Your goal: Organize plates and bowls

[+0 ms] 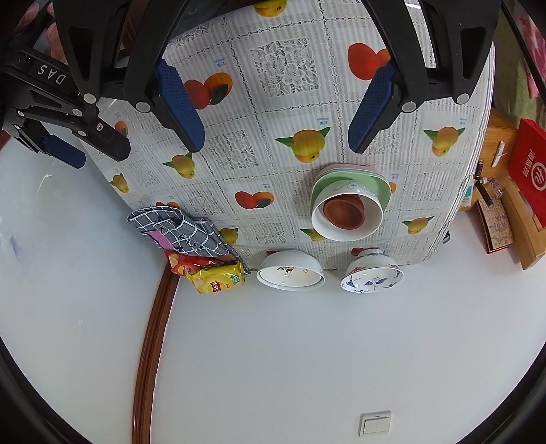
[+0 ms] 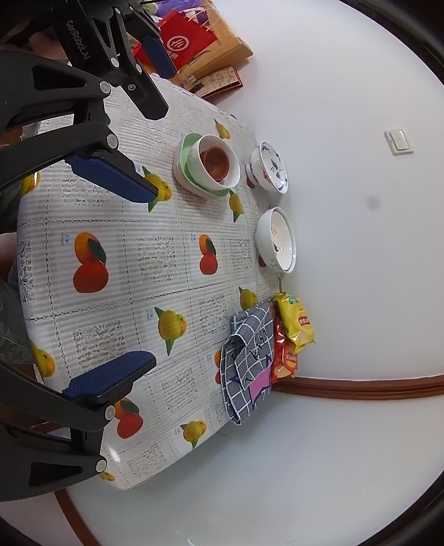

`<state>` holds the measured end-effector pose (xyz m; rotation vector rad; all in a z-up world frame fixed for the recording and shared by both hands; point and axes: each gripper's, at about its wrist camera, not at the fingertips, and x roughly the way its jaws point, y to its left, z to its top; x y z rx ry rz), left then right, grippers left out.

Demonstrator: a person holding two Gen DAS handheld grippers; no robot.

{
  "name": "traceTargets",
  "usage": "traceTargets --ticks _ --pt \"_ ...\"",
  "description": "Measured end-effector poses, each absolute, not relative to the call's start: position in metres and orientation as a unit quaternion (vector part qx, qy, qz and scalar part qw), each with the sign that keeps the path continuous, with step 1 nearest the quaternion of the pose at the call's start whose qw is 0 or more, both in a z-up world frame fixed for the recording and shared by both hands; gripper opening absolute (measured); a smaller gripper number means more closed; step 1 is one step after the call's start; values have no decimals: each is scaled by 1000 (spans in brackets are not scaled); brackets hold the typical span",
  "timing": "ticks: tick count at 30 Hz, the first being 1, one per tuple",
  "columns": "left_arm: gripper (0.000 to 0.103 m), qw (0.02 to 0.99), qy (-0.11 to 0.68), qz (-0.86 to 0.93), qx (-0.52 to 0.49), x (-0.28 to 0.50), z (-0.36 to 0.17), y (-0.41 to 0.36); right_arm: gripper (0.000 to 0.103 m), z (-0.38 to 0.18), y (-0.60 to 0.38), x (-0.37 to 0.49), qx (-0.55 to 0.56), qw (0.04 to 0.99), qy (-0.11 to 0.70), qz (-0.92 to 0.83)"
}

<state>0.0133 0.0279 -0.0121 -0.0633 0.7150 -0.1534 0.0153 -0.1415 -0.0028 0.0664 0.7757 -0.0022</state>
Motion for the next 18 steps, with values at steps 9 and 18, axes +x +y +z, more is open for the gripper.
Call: traceTargets --ticks 9,18 --pt "86 934 349 -72 -34 13 -11 30 88 -2 -138 15 30 925 378 2" --pt "86 934 349 -71 -34 12 -10 33 88 -3 -137 15 31 925 378 4"
